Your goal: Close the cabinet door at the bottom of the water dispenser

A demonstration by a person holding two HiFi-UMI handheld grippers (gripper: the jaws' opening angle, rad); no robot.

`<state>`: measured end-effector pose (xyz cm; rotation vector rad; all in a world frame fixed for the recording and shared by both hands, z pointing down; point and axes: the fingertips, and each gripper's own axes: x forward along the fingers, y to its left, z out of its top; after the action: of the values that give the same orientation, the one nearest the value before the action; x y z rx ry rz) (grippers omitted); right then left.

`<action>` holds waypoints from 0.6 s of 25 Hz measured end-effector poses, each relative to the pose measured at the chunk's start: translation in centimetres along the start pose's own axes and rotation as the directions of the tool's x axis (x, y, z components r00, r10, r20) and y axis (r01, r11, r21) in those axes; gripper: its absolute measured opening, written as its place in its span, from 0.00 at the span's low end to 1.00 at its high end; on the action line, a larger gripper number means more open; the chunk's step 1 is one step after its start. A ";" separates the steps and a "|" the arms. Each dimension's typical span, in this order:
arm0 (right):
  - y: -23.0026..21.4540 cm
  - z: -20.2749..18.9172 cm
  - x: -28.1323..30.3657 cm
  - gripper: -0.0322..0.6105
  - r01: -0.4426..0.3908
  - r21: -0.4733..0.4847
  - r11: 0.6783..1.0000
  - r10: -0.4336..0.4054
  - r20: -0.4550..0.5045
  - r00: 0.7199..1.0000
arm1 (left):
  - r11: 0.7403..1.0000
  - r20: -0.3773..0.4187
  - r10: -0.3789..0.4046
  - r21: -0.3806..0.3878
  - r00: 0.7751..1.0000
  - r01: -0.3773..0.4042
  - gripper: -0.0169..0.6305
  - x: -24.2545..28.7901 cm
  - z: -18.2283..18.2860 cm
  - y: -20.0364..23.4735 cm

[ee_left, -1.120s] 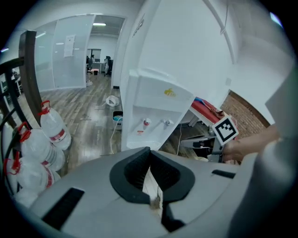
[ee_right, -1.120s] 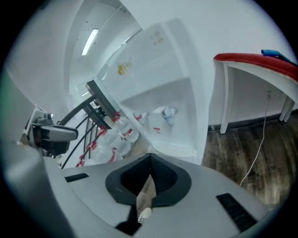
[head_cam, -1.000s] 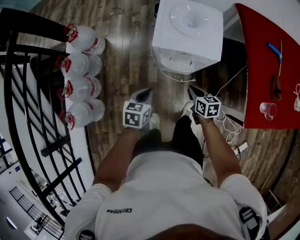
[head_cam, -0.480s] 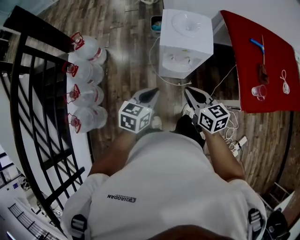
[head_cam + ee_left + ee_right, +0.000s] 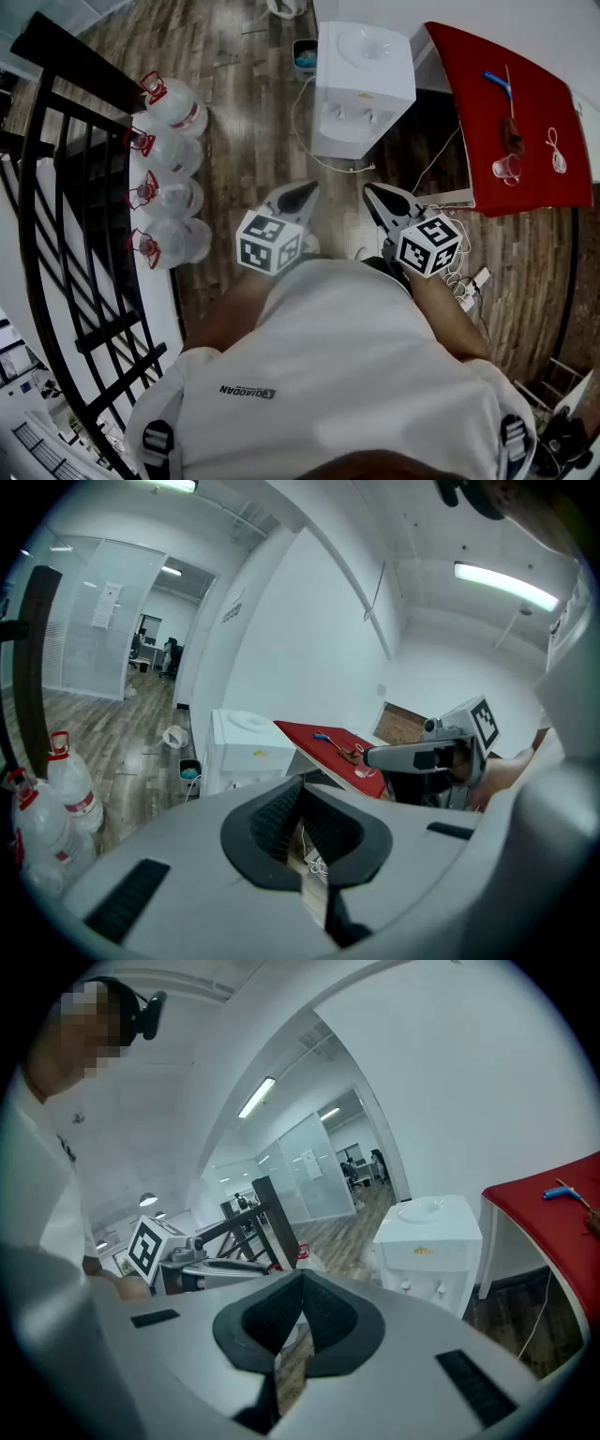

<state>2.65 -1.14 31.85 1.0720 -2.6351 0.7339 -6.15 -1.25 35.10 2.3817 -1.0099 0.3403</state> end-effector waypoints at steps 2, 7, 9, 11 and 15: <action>0.1 0.4 -0.7 0.08 0.003 -0.034 0.999 -0.003 0.002 1.000 | 1.000 0.004 0.010 -0.005 1.000 -0.010 0.02 -0.2 -0.3 -0.7; -0.1 0.6 -4.1 0.08 -0.022 -0.068 0.997 0.023 0.014 1.000 | 0.999 0.040 0.039 -0.009 0.998 -0.039 0.02 0.5 0.0 -4.1; -0.3 0.5 -6.0 0.08 -0.032 -0.050 0.998 0.034 0.033 0.999 | 0.999 0.062 0.049 -0.009 0.997 -0.048 0.02 0.8 0.4 -5.8; -0.5 0.1 -7.9 0.08 -0.048 -0.044 0.998 0.050 0.046 0.998 | 0.998 0.078 0.058 0.010 0.995 -0.059 0.02 1.1 0.7 -7.7; -1.0 -1.4 -11.5 0.08 -0.082 -0.060 0.995 0.084 0.047 0.995 | 0.996 0.082 0.083 0.032 0.993 -0.086 0.02 1.8 0.0 -11.7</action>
<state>11.59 5.89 29.24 0.9827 -2.7392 0.6505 3.53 4.47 31.50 2.4057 -1.1530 0.2974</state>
